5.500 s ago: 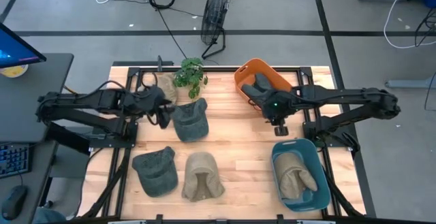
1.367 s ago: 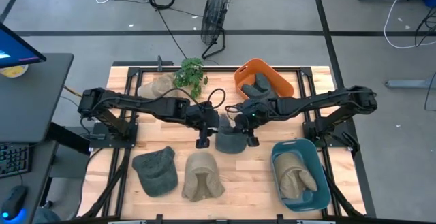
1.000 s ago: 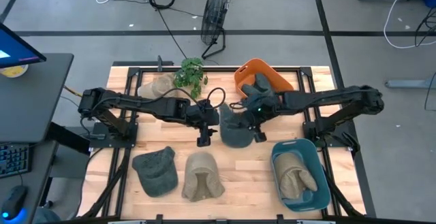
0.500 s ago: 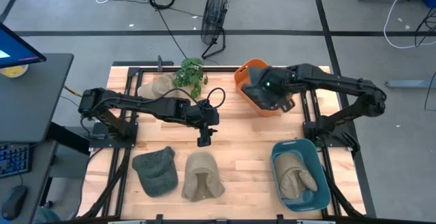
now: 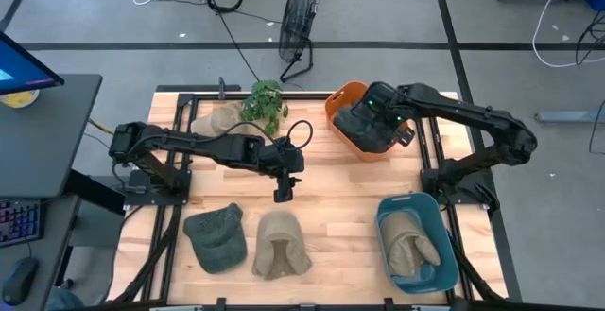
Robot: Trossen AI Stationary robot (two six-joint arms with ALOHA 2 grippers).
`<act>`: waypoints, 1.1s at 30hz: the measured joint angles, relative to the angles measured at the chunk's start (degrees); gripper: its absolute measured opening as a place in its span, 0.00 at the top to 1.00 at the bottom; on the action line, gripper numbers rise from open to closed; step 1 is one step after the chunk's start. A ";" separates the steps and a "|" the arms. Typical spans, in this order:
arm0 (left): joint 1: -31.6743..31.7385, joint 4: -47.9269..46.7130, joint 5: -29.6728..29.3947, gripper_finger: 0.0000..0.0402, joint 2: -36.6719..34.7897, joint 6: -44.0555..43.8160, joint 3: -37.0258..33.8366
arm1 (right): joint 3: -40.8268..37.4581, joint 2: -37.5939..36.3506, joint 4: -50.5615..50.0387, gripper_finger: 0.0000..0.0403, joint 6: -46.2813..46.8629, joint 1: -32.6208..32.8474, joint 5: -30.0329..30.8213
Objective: Pick & Place hat
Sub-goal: Put the top gray cap into the orange bin, then put the gray cap into the orange bin
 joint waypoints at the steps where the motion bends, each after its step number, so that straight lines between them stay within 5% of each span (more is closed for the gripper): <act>1: 0.22 -0.01 0.00 0.55 0.00 0.00 0.00 | -1.27 -0.03 0.91 1.00 -1.07 -0.28 -0.30; 11: 3.26 -0.26 0.00 0.55 0.02 0.02 -0.02 | -9.36 0.15 5.97 0.93 9.56 -1.02 0.08; 25: 4.50 -0.37 3.41 0.55 0.04 -0.02 -0.02 | -10.14 0.17 10.23 0.75 17.59 -0.93 3.00; 33: 4.50 -2.17 3.37 0.55 0.03 -3.10 -0.04 | -10.14 -1.27 8.98 0.65 33.32 -0.20 3.02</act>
